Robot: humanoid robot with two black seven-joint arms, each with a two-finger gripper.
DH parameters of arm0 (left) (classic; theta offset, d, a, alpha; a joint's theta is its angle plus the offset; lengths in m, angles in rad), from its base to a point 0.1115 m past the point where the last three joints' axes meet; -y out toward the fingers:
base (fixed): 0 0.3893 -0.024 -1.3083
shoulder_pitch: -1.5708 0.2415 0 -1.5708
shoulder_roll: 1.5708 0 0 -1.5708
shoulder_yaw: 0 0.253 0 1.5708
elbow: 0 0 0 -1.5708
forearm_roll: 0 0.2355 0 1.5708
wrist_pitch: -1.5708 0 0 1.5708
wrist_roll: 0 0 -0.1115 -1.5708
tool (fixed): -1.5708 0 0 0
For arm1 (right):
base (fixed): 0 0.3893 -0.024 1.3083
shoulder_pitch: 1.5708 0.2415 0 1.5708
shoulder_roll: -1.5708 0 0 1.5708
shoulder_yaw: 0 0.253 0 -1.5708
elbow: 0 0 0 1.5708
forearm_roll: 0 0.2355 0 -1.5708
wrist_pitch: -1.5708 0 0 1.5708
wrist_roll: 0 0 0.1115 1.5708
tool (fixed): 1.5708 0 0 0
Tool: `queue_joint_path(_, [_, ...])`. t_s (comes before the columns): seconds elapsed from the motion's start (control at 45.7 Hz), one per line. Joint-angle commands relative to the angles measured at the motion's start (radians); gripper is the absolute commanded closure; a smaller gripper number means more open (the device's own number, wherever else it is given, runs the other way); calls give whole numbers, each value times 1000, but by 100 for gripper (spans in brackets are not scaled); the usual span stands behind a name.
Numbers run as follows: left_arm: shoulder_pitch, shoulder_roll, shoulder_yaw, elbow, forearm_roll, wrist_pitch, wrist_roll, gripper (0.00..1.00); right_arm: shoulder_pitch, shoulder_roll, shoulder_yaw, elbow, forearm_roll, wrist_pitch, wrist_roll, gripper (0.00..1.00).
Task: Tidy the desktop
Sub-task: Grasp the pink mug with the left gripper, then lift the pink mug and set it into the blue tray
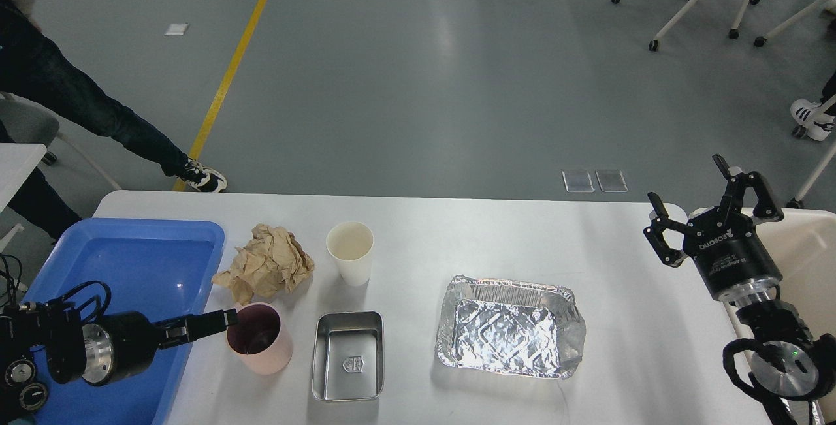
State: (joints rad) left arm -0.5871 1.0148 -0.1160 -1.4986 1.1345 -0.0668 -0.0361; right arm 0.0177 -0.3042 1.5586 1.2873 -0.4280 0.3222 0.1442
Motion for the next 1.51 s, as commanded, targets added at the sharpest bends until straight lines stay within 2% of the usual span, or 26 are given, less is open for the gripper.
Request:
queue_joint_path(0.0, [-2,-47,13,43,1,1,1,14,-2,-6,0,-2,0,0,0,0])
queue_joint_path(0.066, [-3,-62,29,60,4,1,1,17,-4,-12,0,-2,0,0,0,0])
queue_joint_path(0.109, [-8,-68,41,69,10,1,-1,23,-4,-12,1,-2,0,0,0,0])
queue_joint_path(0.175, [-8,-76,49,74,19,2,-2,35,-4,-12,1,-2,0,0,0,0])
queue_joint_path(0.372, [-3,-96,52,86,38,2,-2,84,-4,-12,1,-2,0,0,0,0])
queue_joint_path(0.503, [-3,-105,68,95,38,2,1,97,-2,-12,1,-2,0,0,2,0])
queue_joint_path(0.743, [-10,-85,93,95,39,4,-11,100,2,-6,1,-2,0,-2,2,0])
queue_joint_path(0.984, [-83,51,84,-8,39,-28,-41,100,7,-6,-2,-2,0,0,2,0])
queue_joint_path(1.115, [-210,178,82,-101,36,-97,-44,100,19,-3,-12,7,0,0,2,0])
queue_joint_path(1.224, [-365,300,79,-132,36,-223,-45,100,21,-3,-20,7,0,0,2,0])
queue_joint_path(1.334, [-500,361,79,-130,36,-330,-57,100,21,-3,-22,7,0,-2,2,0])
queue_joint_path(1.487, [-565,413,79,-130,36,-393,-62,100,25,-3,-22,7,0,-2,2,0])
